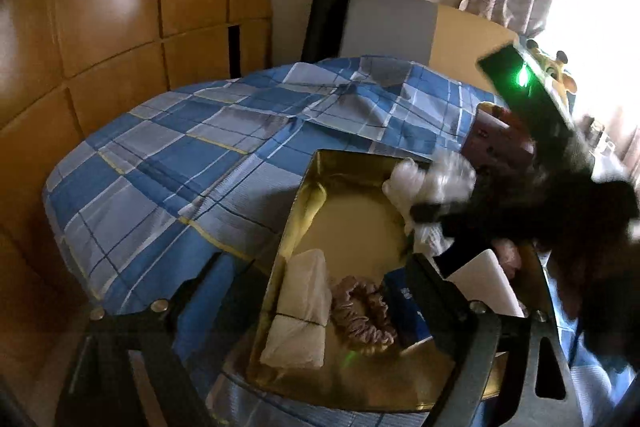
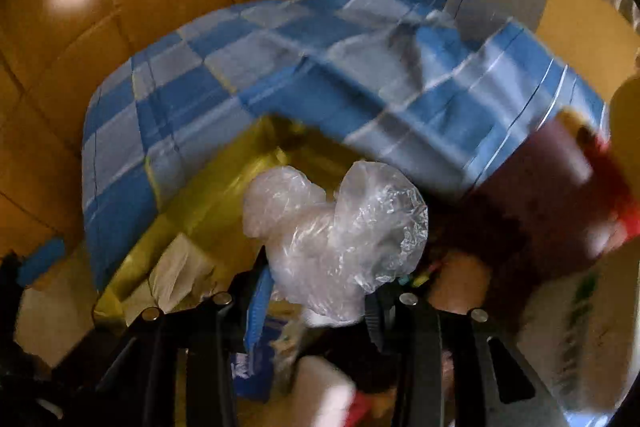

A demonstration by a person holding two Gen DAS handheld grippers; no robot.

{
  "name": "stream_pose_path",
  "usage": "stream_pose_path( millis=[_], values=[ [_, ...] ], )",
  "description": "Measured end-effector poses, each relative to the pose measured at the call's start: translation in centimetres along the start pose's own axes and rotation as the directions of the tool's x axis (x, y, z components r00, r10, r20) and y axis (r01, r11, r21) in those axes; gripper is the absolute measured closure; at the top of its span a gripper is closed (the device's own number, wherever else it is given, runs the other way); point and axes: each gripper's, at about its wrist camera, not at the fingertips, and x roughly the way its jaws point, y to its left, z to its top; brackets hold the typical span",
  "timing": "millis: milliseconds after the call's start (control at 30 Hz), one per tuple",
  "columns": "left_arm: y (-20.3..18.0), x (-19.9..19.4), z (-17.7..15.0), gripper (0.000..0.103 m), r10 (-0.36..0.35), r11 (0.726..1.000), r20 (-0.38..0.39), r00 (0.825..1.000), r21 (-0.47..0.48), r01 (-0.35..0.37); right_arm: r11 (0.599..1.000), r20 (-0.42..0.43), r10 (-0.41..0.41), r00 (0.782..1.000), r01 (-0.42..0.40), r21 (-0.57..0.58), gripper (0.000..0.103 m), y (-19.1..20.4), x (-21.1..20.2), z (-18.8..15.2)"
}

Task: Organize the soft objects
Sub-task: 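Carry the clear plastic bag into the gold tray and open the right gripper, then move both tools back toward the blue plush mouse on the bed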

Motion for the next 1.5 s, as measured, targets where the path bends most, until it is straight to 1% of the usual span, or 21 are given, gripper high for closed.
stream_pose_path(
  millis=[67, 133, 200, 333, 400, 500, 567, 633, 700, 867, 1000, 1133, 1267, 1467, 1500],
  values=[
    [0.1, -0.2, -0.1, 0.014, 0.015, 1.0, 0.004, 1.0, -0.003, -0.015, 1.0, -0.009, -0.003, 1.0, 0.003, 0.004, 0.063, 0.8, 0.8, -1.0],
    [0.2, -0.5, -0.2, 0.014, 0.034, 0.999, 0.008, 0.999, -0.009, -0.034, 1.0, 0.009, -0.028, 1.0, 0.028, 0.0, 0.061, 1.1, 1.1, -1.2],
    [0.4, -0.7, -0.3, 0.014, 0.037, 0.999, 0.006, 0.999, -0.013, -0.037, 0.999, 0.033, -0.043, 0.999, 0.043, 0.01, 0.059, 1.7, 1.4, -1.7],
    [0.7, -1.3, -0.4, 0.014, 0.036, 0.999, 0.009, 0.999, -0.023, -0.036, 0.998, 0.048, -0.024, 0.999, 0.021, 0.059, 0.052, 1.5, 0.9, -1.8],
    [0.7, -1.5, -0.5, 0.014, 0.032, 0.999, 0.011, 0.999, -0.024, -0.032, 0.997, 0.052, -0.015, 0.999, 0.011, 0.081, 0.05, 1.4, 0.7, -2.0],
    [0.7, -1.7, -0.7, 0.014, 0.023, 0.999, 0.012, 1.0, -0.029, -0.023, 0.995, 0.085, -0.013, 0.996, 0.004, 0.1, 0.044, 1.4, -0.3, -2.4],
    [0.6, -1.8, -0.8, 0.014, 0.019, 0.999, 0.012, 1.0, -0.03, -0.019, 0.994, 0.113, -0.017, 0.993, 0.005, 0.111, 0.038, 1.3, -1.2, -2.7],
    [0.4, -2.1, -0.9, 0.014, 0.014, 1.0, 0.019, 1.0, -0.027, -0.013, 0.992, 0.132, -0.014, 0.991, -0.002, 0.127, 0.034, 1.2, -2.0, -3.0],
    [0.2, -2.4, -1.0, 0.014, 0.015, 1.0, 0.03, 0.999, -0.021, -0.014, 0.99, 0.147, -0.015, 0.989, -0.006, 0.143, 0.034, 1.1, -2.6, -3.3],
    [-0.3, -3.0, -1.3, 0.014, -0.009, 1.0, 0.037, 0.999, 0.002, 0.008, 0.984, 0.181, -0.044, 0.982, 0.012, 0.179, 0.034, 0.6, -4.3, -4.6],
    [-0.9, -3.3, -1.6, 0.013, -0.025, 0.999, 0.037, 0.999, 0.028, 0.024, 0.98, 0.205, -0.079, 0.976, 0.038, 0.197, 0.034, 0.0, -6.0, -6.4],
    [-1.9, -3.6, -1.9, 0.012, -0.062, 0.996, 0.034, 0.998, 0.061, 0.06, 0.972, 0.222, -0.118, 0.968, 0.067, 0.225, 0.034, -1.5, -8.0, -8.9],
    [-3.5, -4.1, -2.0, 0.012, -0.096, 0.99, 0.037, 0.995, 0.103, 0.092, 0.955, 0.229, -0.156, 0.961, 0.088, 0.282, 0.034, -3.9, -10.0, -11.5],
    [-6.6, -4.8, -2.1, 0.012, -0.164, 0.97, 0.032, 0.986, 0.187, 0.155, 0.908, 0.228, -0.235, 0.945, 0.129, 0.399, 0.034, -8.6, -13.6, -16.1],
    [-7.0, -4.9, -2.2, 0.012, -0.173, 0.967, 0.03, 0.984, 0.197, 0.164, 0.892, 0.226, -0.256, 0.94, 0.14, 0.429, 0.034, -9.8, -14.4, -17.2]
  ],
)
